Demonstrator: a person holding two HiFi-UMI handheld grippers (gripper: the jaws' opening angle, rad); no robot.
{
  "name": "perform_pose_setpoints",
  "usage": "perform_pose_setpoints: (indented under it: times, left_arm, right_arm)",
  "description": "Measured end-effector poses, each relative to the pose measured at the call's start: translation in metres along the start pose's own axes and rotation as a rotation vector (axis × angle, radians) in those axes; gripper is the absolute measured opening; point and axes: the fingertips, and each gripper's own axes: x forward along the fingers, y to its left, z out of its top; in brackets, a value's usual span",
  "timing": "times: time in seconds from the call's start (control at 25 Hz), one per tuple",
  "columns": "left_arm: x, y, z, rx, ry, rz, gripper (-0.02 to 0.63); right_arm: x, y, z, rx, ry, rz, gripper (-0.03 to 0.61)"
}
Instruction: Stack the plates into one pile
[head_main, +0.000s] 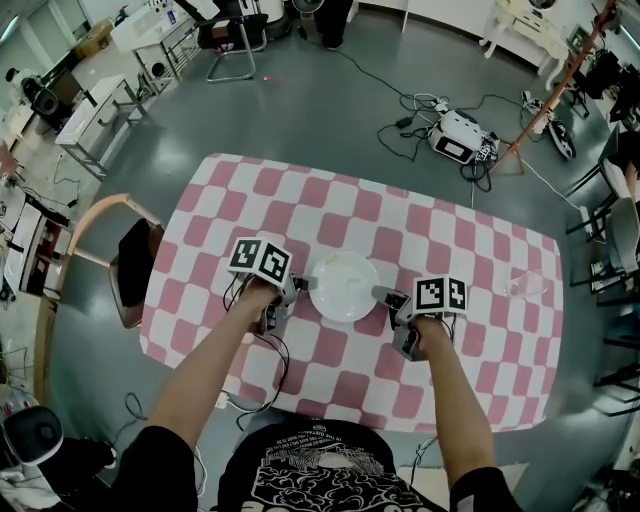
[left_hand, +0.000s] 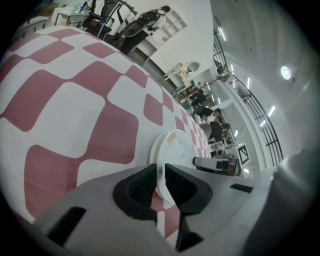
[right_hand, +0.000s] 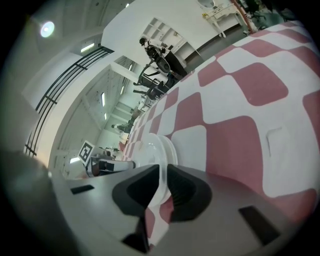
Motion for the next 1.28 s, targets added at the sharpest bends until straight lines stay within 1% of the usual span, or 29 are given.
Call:
perform_pose_setpoints:
  times: [0.12, 0.2, 0.24, 0.32, 0.56, 0.68, 0.84, 0.96, 1.16, 1.28]
  left_arm:
    - [0.0, -0.004, -0.001, 0.012, 0.0, -0.002, 0.085]
    - [0.0, -0.007, -0.002, 0.026, 0.001, 0.001, 0.117]
    - [-0.001, -0.007, -0.002, 0.035, 0.0, 0.009, 0.132]
    - [-0.002, -0.005, -0.002, 0.056, -0.004, 0.034, 0.157]
    - [-0.011, -0.006, 0.001, 0.067, -0.058, 0.068, 0.16]
    - [-0.016, -0.013, 0.006, 0.089, -0.104, 0.085, 0.16]
    - [-0.024, -0.031, 0.016, 0.15, -0.184, 0.128, 0.16]
    - [-0.029, -0.049, 0.023, 0.193, -0.239, 0.146, 0.16]
    - [-0.037, -0.083, 0.032, 0.282, -0.333, 0.182, 0.15]
    - [-0.044, -0.105, 0.038, 0.336, -0.407, 0.195, 0.138]
  right_arm:
    - [-0.002, 0.001, 0.0, -0.025, 0.006, -0.004, 0.075]
    - [-0.004, -0.001, 0.0, -0.038, 0.005, -0.014, 0.097]
    - [-0.006, -0.001, 0.0, -0.043, 0.003, -0.017, 0.107]
    - [-0.008, -0.001, 0.001, -0.051, -0.002, -0.018, 0.107]
    - [-0.019, 0.0, 0.008, -0.075, -0.035, -0.019, 0.107]
    - [-0.031, 0.003, 0.018, -0.102, -0.087, -0.033, 0.104]
    - [-0.051, 0.01, 0.033, -0.15, -0.158, -0.038, 0.098]
    - [-0.068, 0.015, 0.044, -0.206, -0.209, -0.048, 0.074]
    - [-0.098, 0.026, 0.06, -0.282, -0.299, -0.04, 0.046]
    - [-0.116, 0.032, 0.068, -0.341, -0.351, -0.062, 0.025]
